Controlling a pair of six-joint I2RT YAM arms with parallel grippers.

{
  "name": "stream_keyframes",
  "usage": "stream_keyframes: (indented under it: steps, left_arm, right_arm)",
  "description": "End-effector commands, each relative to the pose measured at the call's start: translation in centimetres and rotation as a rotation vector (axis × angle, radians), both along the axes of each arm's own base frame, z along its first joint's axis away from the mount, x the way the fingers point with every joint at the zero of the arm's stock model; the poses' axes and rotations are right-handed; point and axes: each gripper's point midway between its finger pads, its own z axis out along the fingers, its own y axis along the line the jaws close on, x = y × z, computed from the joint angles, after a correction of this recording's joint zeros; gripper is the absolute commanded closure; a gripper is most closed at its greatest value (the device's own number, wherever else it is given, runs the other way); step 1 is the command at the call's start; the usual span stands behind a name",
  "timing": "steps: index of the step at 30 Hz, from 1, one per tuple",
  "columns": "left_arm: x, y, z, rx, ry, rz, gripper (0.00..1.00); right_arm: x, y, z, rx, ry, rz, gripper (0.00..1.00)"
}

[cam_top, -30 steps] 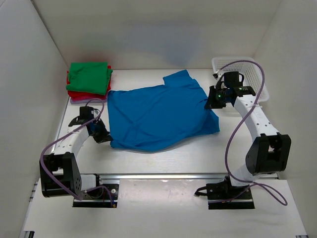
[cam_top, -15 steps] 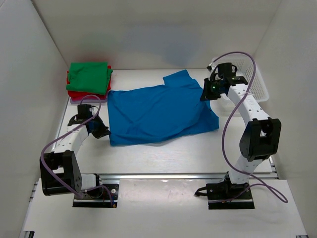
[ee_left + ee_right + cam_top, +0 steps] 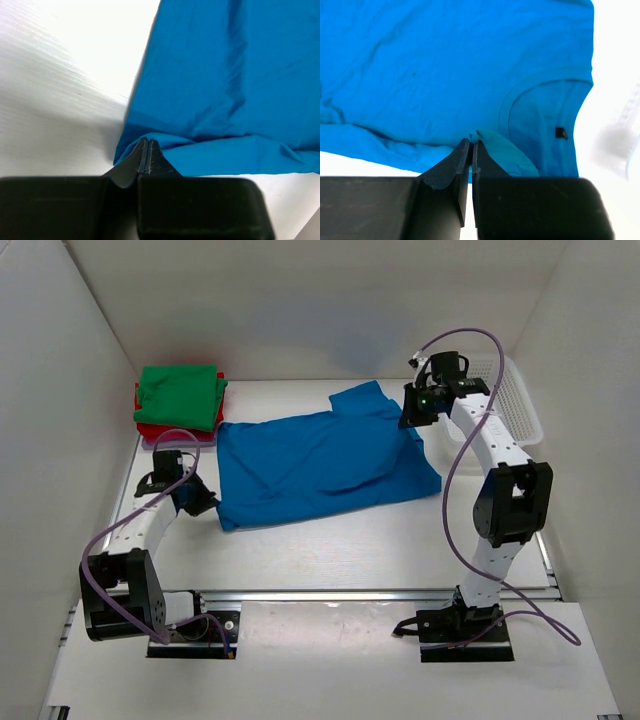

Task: Fold and stack the t-shirts
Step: Fold the flattened tshirt in 1/3 of the way

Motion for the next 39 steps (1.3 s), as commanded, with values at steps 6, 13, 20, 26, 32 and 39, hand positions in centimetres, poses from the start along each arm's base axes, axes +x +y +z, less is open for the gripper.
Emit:
stream_keyframes:
  steps: [6,13,20,26,32,39]
  left_arm:
    - [-0.1,0.3,-0.7,0.029,-0.026,0.018,1.0]
    - [0.0,0.8,-1.1,0.054,-0.013,0.018,1.0]
    - [0.2,1.0,-1.2,0.07,-0.014,0.022,1.0]
    - [0.7,0.5,-1.7,0.087,-0.008,-0.016,1.0]
    - [2.4,0.7,-1.3,0.13,-0.048,-0.037,1.0]
    - [4.3,1.5,0.7,0.145,-0.131,0.004,1.0]
  right_arm:
    - [3.1,1.6,0.7,-0.028,-0.075,0.041,1.0]
    - [5.3,2.9,1.9,-0.021,-0.114,0.058,1.0]
    - [6.9,4.2,1.9,-0.048,-0.12,0.1,1.0]
    - [8.6,3.8,-0.1,-0.052,-0.085,0.092,1.0]
    - [9.3,3.5,-2.0,-0.066,-0.057,0.076,1.0]
    - [9.7,3.0,-2.1,-0.068,-0.06,0.057,0.99]
